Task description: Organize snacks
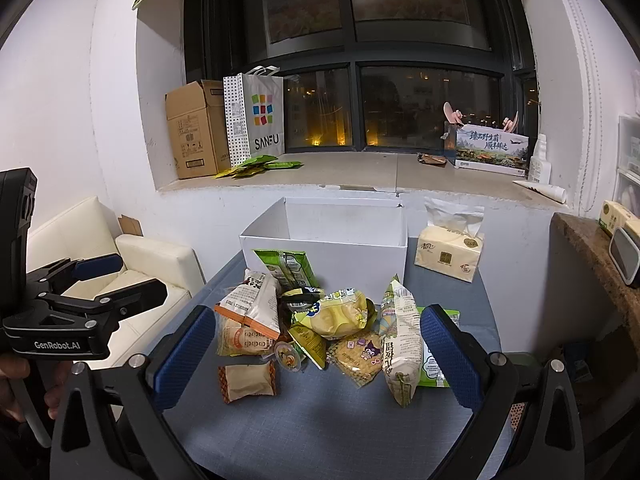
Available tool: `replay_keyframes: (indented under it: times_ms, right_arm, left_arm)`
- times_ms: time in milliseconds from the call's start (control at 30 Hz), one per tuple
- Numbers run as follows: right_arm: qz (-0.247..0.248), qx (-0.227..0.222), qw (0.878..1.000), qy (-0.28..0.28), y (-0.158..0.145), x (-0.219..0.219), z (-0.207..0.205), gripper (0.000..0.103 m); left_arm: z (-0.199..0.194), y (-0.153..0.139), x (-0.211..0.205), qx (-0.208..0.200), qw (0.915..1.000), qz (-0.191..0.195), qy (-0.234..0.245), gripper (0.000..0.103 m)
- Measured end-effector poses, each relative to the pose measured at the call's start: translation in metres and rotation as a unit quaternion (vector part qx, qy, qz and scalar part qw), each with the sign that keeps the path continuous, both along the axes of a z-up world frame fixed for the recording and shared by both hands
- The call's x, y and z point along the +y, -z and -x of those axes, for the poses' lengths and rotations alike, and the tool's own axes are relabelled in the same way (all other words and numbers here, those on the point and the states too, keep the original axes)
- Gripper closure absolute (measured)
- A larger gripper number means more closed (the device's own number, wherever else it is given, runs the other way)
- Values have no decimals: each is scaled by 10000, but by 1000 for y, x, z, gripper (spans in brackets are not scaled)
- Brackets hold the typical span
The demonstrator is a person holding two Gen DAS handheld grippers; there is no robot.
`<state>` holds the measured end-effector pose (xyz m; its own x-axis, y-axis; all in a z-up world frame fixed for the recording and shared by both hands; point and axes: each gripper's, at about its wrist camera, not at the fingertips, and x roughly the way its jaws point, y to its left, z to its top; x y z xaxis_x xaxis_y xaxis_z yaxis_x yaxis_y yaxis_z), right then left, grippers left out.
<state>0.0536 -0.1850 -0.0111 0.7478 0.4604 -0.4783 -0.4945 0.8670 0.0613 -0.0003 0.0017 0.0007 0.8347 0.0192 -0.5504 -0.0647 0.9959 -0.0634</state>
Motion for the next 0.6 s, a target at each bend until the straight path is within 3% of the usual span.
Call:
replay_keyframes:
  times_ms: [367, 600]
  right_arm:
    - [-82, 51, 9999, -130, 4, 2, -5, 0]
    - [-122, 574, 9971, -484, 27, 41, -55, 0]
  left_arm:
    - [6, -1, 11, -73, 9998, 107, -126, 0]
    - [10, 3, 29, -52, 9991, 148, -395, 0]
